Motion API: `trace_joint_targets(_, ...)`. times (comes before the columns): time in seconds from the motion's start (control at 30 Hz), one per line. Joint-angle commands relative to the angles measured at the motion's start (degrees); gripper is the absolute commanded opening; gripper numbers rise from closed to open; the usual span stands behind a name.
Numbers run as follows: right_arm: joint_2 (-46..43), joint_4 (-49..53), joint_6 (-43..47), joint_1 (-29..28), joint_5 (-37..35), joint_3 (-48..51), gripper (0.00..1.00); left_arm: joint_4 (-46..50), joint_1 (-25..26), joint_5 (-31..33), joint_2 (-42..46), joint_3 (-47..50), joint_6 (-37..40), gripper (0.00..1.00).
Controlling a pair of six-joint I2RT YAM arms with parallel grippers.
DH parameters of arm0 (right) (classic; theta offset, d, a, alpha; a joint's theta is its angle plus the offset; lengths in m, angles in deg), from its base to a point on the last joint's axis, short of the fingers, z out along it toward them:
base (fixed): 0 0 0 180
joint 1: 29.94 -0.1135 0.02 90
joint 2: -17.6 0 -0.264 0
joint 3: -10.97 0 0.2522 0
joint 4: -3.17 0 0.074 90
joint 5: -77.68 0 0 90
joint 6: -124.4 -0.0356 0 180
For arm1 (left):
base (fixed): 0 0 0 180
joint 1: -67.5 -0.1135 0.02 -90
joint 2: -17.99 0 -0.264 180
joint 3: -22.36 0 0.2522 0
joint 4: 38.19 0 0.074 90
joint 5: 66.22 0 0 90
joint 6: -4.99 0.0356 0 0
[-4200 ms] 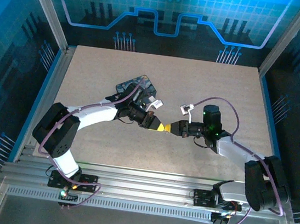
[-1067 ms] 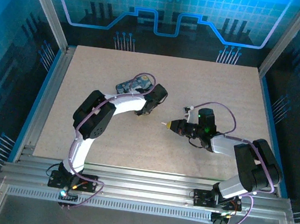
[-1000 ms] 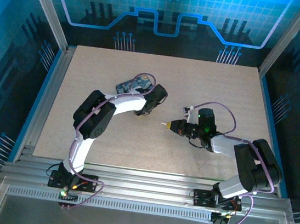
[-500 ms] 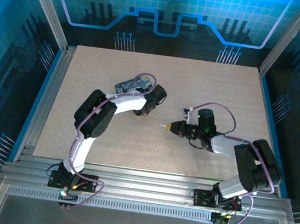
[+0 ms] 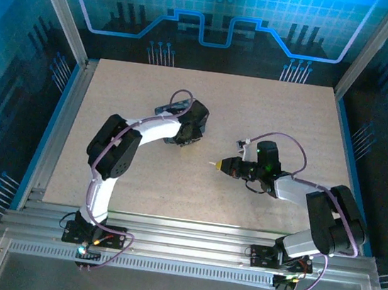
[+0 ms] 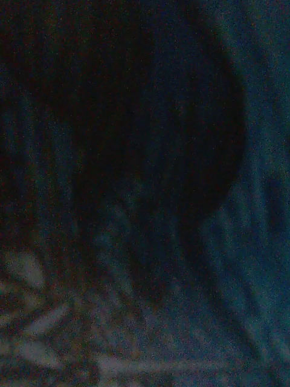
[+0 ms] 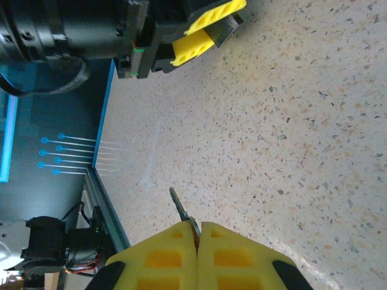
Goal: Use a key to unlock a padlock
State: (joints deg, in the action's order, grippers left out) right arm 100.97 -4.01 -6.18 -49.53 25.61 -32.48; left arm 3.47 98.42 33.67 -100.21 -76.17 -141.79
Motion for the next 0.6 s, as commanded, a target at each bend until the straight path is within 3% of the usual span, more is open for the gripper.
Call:
trace_joint_targets(0.0, -2.63, 2.59, 2.51, -0.33, -0.08, -1.32, 0.0, -2.54, -1.86, -13.15, 5.51, 0.83, 0.9, 0.03)
trace_joint_targets(0.33, -9.47, 7.35, 4.28, 0.17, -1.68, -2.45, 0.0, -11.5, -5.86, -29.64, 13.82, 8.65, -9.31, 0.01)
trace_joint_targets(0.57, -11.0, 3.08, 3.77, -0.08, -2.13, -4.01, 0.0, -19.18, -5.96, -32.66, 19.49, 16.05, -18.45, 0.0)
